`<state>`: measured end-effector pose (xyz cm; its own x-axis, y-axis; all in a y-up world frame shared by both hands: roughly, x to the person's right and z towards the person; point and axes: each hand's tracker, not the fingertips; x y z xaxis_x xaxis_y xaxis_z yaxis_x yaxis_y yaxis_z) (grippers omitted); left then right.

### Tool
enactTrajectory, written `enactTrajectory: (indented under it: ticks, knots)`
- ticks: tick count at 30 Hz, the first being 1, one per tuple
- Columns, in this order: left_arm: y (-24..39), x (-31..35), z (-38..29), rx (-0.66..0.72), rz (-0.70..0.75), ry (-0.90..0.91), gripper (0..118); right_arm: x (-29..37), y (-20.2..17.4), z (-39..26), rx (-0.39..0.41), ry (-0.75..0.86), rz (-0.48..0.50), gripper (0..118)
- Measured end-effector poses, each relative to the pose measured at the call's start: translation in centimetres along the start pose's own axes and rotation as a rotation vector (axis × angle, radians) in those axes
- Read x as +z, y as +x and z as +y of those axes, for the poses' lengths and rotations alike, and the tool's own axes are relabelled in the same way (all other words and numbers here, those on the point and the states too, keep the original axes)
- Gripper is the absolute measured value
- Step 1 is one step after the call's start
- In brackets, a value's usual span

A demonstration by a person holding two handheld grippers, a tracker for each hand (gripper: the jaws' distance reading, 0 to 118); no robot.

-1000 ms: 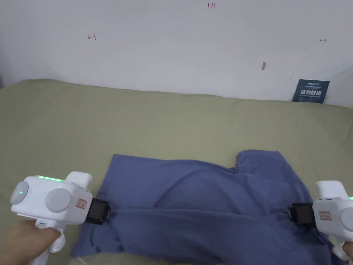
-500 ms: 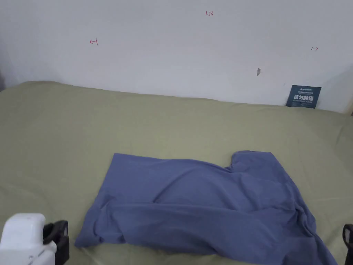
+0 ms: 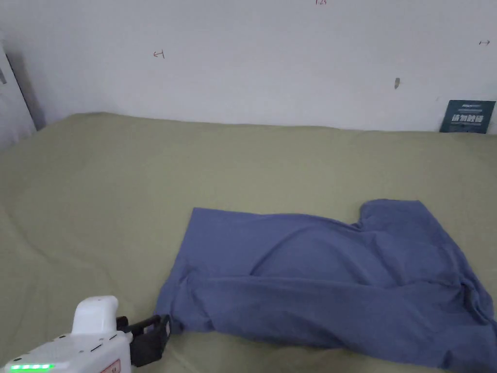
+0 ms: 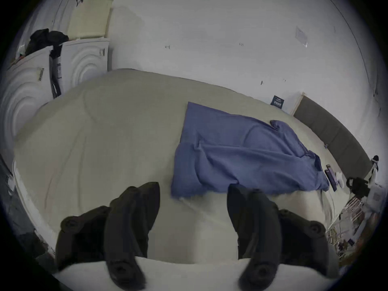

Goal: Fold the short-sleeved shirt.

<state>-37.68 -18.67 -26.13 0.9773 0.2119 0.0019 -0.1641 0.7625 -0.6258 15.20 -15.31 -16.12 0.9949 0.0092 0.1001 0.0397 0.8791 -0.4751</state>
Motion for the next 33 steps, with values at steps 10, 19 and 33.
enactTrajectory:
  ticks: [10, 19, 33]
  knots:
    - [1.6, -8.2, 0.6, -0.14, 0.081, -0.172, 37, -1.9, 2.1, 0.2, -0.031, -0.039, -0.034, 0]
    - [1.8, -7.7, 0.8, -0.149, 0.045, -0.178, 10, -9.8, 5.2, 1.1, -0.032, -0.231, -0.032, 92]
    - [0.9, -7.1, 1.9, -0.131, 0.012, -0.181, 8, -12.8, 5.5, 1.9, -0.083, -0.324, 0.023, 2]
